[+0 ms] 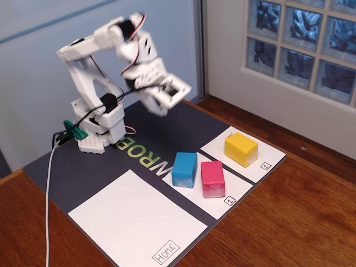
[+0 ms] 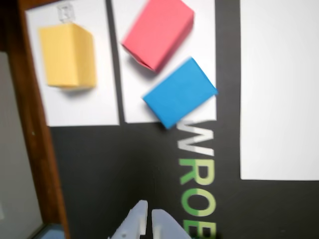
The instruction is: Move box yellow to home
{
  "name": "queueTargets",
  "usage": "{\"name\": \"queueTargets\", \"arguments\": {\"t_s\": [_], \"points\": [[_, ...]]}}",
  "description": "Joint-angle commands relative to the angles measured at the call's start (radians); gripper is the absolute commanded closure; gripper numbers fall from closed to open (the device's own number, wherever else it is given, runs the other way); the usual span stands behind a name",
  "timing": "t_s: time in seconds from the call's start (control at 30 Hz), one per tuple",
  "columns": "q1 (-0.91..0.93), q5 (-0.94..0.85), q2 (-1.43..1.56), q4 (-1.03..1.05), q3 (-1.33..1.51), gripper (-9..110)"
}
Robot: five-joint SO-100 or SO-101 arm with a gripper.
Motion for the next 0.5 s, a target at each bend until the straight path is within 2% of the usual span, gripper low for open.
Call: {"name": "queueTargets", "arguments": {"t_s": [0.0,0.47], "points": [[-0.069,0.043,-0.084,0.040,-0.225,102],[-0.239,0.176,-0.523,0.078,-0.609,102]]}}
